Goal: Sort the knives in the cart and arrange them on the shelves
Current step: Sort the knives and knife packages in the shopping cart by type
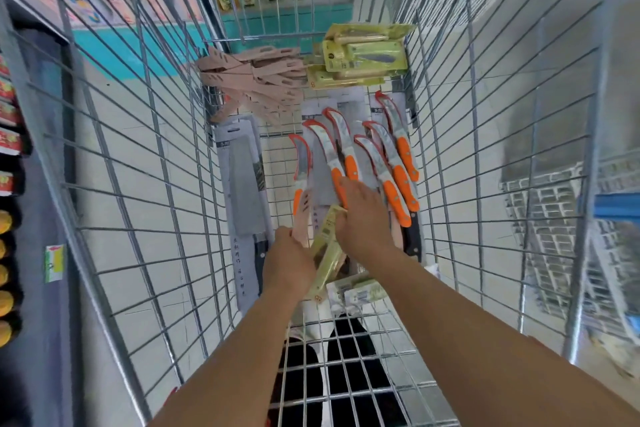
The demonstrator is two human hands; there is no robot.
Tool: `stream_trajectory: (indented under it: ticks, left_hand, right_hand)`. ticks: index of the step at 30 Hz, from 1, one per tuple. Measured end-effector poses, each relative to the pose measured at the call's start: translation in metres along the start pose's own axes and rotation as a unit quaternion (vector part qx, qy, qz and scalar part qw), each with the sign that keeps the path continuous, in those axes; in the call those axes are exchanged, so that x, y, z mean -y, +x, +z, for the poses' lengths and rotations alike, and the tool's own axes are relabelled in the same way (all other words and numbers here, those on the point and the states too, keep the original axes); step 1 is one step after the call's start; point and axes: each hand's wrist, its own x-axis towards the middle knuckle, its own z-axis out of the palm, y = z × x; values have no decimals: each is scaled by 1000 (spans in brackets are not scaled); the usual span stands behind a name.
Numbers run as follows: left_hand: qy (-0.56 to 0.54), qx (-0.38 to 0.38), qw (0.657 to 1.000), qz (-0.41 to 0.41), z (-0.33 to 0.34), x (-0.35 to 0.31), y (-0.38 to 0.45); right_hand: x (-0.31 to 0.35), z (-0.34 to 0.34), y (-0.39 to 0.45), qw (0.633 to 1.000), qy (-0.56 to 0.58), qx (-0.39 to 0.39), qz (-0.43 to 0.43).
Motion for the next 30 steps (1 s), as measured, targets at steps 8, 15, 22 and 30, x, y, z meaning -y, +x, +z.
stream_trajectory:
  ticks: [8, 15, 22, 30]
  left_hand:
    - [-31, 10, 999, 29, -2, -2, 2]
    - [-50, 46, 997, 36, -3, -12, 1]
    - [-61, 46, 996, 45, -3, -14, 5]
    - [-104, 41, 992, 59, -9, -20, 8]
  right_hand:
    - [-36, -3, 6, 987, -97, 11, 128]
    - [-28, 3, -3, 995, -28, -66, 72]
    - [-47, -4, 0, 968, -75, -37, 237]
    - [-44, -11, -3, 953, 5, -118, 279]
